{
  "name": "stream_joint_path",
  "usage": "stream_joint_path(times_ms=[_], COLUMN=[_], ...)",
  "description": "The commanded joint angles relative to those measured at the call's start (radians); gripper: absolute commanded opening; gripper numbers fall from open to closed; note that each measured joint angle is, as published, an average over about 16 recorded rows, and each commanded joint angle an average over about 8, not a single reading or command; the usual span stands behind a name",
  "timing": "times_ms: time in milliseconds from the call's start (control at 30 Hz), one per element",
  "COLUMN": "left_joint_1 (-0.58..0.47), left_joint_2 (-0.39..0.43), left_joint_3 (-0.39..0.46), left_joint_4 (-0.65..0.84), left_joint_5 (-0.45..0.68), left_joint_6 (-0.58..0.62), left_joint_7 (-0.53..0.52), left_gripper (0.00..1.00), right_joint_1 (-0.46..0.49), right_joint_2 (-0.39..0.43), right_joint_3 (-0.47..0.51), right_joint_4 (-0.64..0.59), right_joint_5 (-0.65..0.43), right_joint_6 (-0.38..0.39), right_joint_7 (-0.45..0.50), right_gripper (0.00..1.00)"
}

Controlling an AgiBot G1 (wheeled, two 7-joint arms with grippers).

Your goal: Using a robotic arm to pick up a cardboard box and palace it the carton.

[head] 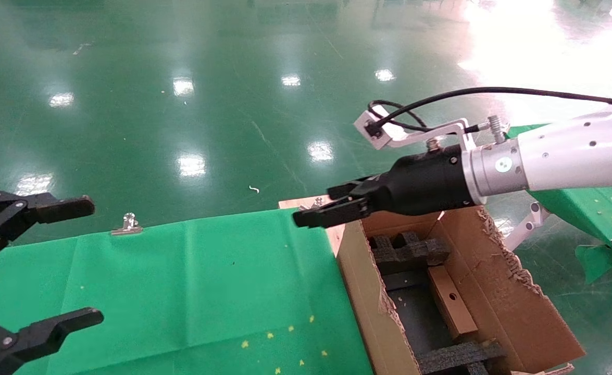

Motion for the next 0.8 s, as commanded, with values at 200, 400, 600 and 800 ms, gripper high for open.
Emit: stream_joint_path(times_ms=[200,400,600,800], left_joint_1=[0.000,0.000,0.000,0.000], left_joint_2=[0.000,0.000,0.000,0.000], left_joint_3=[0.000,0.000,0.000,0.000], left_joint_4=[0.000,0.000,0.000,0.000], left_joint_5=[0.000,0.000,0.000,0.000], left_joint_6=[0.000,0.000,0.000,0.000], left_joint_7=[0.000,0.000,0.000,0.000], left_gripper=[1.00,1.00,1.00,1.00], right_joint_1=[-0.127,-0.237,-0.347,-0.458], right_joint_2=[-0.003,-0.006,-0.009,-0.012], right_joint_3=[0.181,0.338,0.495,0.652], right_joint_4=[0.033,0.061,0.090,0.119], right_joint_5=[0.036,0.067,0.098,0.129], right_joint_6=[-0.067,-0.124,-0.181,-0.239], right_joint_7=[-0.122,-0.226,-0.331,-0.437], right_gripper=[1.00,1.00,1.00,1.00])
